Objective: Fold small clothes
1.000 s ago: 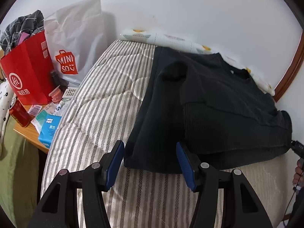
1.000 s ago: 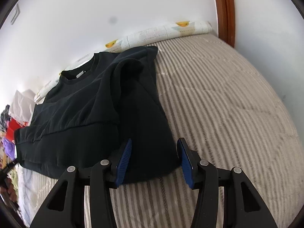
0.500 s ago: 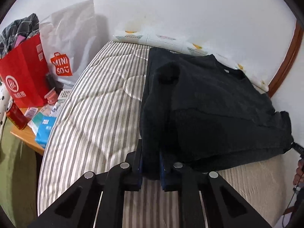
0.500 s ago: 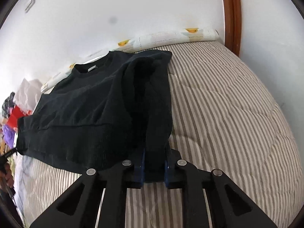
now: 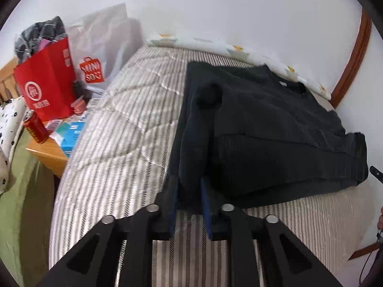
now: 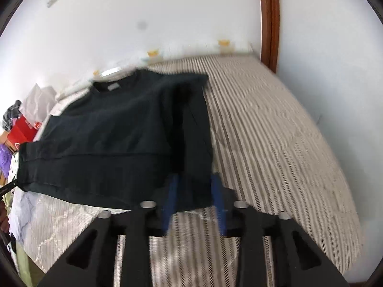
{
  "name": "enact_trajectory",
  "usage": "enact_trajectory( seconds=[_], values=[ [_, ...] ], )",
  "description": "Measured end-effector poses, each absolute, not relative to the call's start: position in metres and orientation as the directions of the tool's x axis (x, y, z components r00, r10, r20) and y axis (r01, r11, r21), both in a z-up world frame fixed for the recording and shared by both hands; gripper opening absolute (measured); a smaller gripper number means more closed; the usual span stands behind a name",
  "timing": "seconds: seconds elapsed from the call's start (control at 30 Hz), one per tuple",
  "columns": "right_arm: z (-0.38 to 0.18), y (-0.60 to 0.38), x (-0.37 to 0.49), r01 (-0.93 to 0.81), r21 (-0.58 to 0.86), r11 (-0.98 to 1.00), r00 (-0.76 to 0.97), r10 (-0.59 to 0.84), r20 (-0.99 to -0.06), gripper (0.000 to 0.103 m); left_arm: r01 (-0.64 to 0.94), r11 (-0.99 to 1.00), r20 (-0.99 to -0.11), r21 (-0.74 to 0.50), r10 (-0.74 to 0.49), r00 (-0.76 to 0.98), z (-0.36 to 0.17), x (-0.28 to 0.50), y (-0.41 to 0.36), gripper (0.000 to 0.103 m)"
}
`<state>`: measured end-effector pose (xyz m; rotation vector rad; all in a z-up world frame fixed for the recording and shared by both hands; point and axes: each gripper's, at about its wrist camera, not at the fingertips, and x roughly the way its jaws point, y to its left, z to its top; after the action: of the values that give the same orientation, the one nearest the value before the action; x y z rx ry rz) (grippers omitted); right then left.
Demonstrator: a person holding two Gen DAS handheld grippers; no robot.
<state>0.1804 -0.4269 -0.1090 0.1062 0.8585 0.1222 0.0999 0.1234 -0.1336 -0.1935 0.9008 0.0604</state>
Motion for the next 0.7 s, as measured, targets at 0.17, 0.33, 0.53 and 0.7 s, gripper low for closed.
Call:
enact_trajectory(
  seconds=[0.17,0.33,0.53,0.7],
  values=[
    [-0.109,-0.395,0.194,-0.128,0.187,0.974,0.641,0.225,-0.734,0.048,-0.1,0.97,-0.747,-0.219,-0.101,0.658,-0.119,0.089,0.12,0.038],
    [-0.141,-0.389,0.222,-0.064,0.206,0.976,0.593,0.203,-0.78,0.048,-0.063,0.97,-0.754,-0.234,-0.14,0.642,-0.128,0.104,0.105,0.038],
    [-0.146,-0.393,0.226,-0.04,0.28,0.959,0.581,0.25,-0.774,0.035,-0.063,0.957,-0.778,-0.285,-0.193,0.597,-0.151,0.135,0.102,0.037],
    [-0.125,-0.397,0.225,-0.101,0.321,0.942,0.611,0.313,-0.727,0.013,-0.036,0.947,-0.771,-0.318,-0.236,0.591,-0.146,0.147,0.099,0.011]
  ],
)
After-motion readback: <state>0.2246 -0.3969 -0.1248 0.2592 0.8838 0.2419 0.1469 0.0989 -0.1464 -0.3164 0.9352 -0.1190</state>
